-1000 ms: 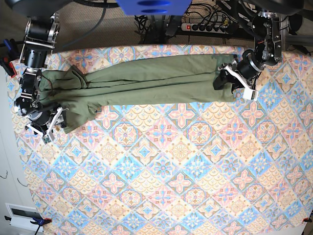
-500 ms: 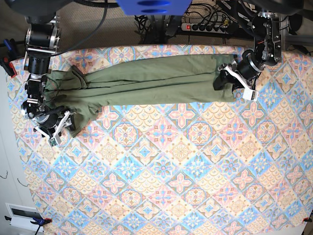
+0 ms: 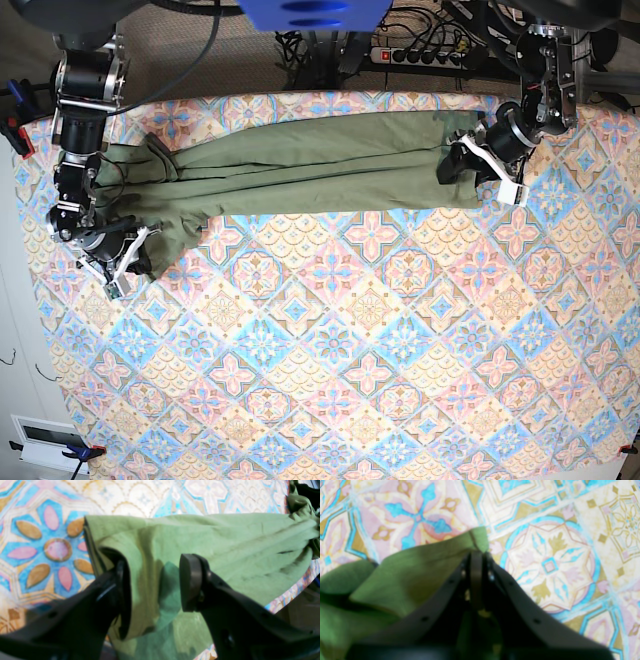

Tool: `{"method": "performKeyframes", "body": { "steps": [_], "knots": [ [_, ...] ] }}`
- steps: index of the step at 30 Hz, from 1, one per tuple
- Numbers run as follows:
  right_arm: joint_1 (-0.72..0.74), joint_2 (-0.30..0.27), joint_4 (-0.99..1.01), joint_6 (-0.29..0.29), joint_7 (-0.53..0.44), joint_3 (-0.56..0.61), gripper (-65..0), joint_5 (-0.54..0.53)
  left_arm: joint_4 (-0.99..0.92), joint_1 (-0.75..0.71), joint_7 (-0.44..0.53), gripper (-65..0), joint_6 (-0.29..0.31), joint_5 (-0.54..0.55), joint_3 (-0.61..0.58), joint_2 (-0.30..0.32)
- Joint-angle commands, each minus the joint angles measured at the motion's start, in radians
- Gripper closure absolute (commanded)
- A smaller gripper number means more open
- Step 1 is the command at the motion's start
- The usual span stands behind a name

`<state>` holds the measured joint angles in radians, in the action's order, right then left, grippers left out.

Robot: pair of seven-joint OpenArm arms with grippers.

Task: Layout the t-shirt on the table in an organized manner, then fold the t-shirt properly
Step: 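Regrasp the folded strip end with the right gripper and tuck it, then release the folded strip with both grippers and raise them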

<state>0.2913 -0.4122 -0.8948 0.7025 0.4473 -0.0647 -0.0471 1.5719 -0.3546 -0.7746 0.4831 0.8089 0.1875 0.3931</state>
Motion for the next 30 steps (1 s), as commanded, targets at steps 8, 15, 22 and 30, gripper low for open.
{"method": "performKeyframes", "body": {
  "steps": [8,15,22,30],
  "knots": [
    [-0.14,-0.018,-0.366,-0.004,0.17,-0.094,-0.5,-0.173,0.014,0.03,0.016,-27.2,0.01,0.014,0.007,0.01],
    [-0.321,-0.018,-0.719,-0.004,0.325,-0.225,-0.5,-0.242,0.014,0.032,0.016,-27.2,0.01,0.014,0.007,0.008],
    [-0.485,-0.017,-0.976,-0.004,0.437,-0.318,-0.4,-0.273,0.014,0.032,0.016,-27.1,0.01,0.014,0.007,0.008],
    [-0.691,-0.015,-1.05,-0.004,0.485,-0.392,-0.4,-0.273,0.014,0.032,0.016,-27.1,0.01,0.014,0.008,0.008]
  ]
}}
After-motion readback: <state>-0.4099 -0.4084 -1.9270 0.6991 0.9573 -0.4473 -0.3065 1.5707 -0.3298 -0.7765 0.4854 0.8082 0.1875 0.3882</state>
